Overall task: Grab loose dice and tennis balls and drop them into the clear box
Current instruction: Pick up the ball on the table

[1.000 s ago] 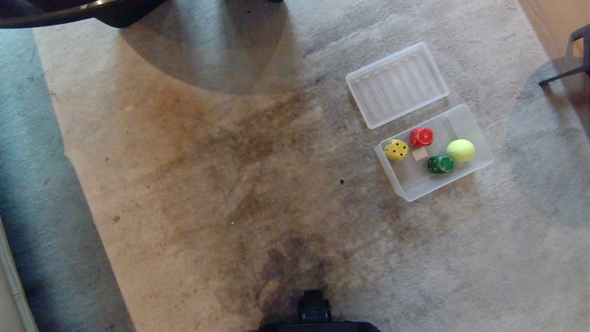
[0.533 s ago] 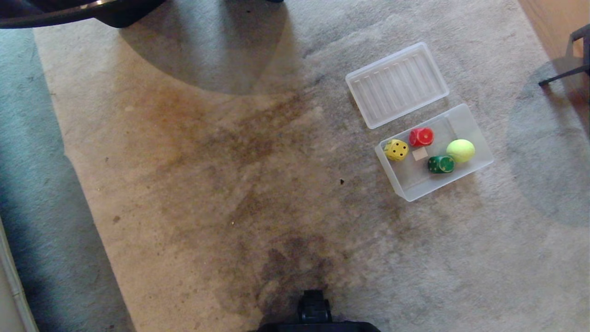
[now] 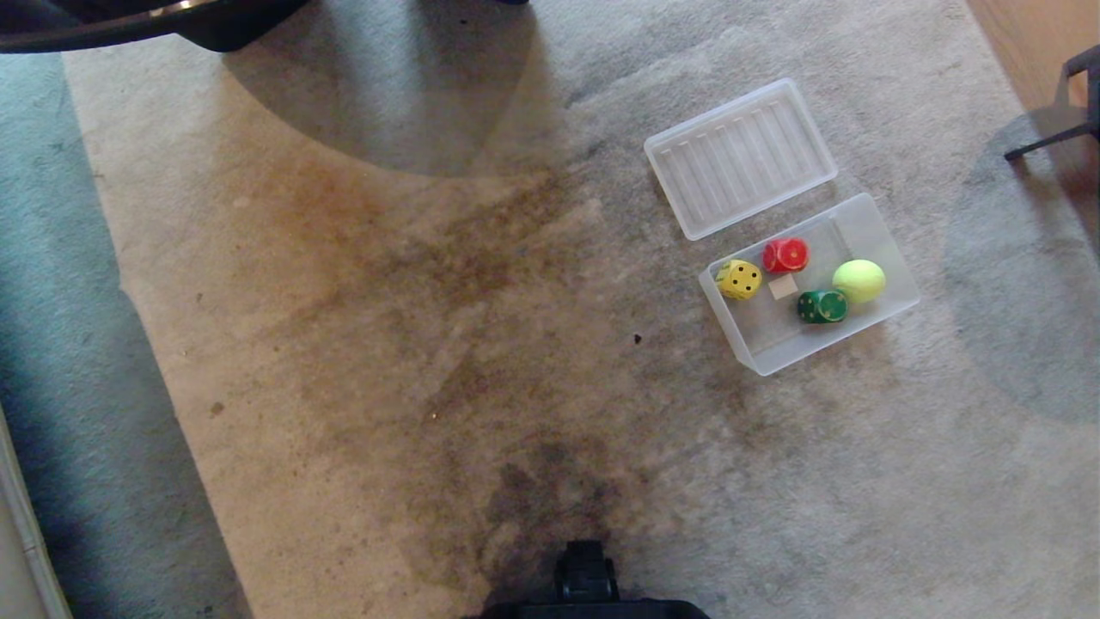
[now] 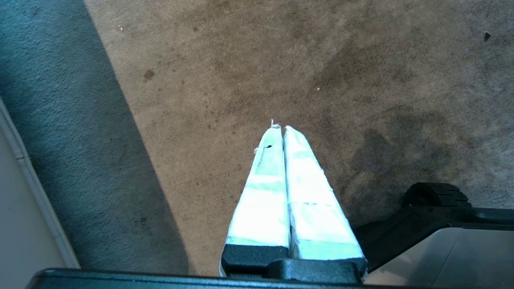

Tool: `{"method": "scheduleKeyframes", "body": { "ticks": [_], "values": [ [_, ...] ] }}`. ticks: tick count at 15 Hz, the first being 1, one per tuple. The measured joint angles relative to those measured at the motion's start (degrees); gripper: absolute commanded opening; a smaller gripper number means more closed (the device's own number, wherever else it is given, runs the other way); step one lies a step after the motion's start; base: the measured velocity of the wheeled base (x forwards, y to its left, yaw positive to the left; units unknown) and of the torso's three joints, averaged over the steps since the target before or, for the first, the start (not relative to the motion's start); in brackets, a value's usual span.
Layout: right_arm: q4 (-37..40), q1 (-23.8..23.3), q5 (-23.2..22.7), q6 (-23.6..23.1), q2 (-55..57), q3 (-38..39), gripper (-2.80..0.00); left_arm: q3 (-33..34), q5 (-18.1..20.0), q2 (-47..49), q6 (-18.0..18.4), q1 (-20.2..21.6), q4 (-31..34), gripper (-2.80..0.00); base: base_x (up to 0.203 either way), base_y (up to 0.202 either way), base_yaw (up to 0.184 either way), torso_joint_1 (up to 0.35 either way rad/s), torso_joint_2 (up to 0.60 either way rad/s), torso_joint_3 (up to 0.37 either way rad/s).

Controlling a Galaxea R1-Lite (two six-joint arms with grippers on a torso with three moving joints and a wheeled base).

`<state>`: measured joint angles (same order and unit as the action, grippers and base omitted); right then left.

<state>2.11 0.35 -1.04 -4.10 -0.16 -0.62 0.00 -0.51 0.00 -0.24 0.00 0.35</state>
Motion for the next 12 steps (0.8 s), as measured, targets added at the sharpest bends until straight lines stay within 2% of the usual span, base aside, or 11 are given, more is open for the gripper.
{"method": "scheduleKeyframes", "body": {
  "ticks": [10,12],
  "values": [
    [0.1,0.0,0.1,0.5,0.0,0.0,-2.80,0.0,0.0,0.0,-0.1,0.0,0.0,-2.80,0.000,0.000,0.000,0.000,0.00,0.000],
    [0.0,0.1,0.1,0.5,0.0,0.0,-2.80,0.0,0.0,0.0,-0.1,0.0,0.0,-2.80,-0.007,-0.009,0.112,0.001,0.00,0.005]
  ]
}}
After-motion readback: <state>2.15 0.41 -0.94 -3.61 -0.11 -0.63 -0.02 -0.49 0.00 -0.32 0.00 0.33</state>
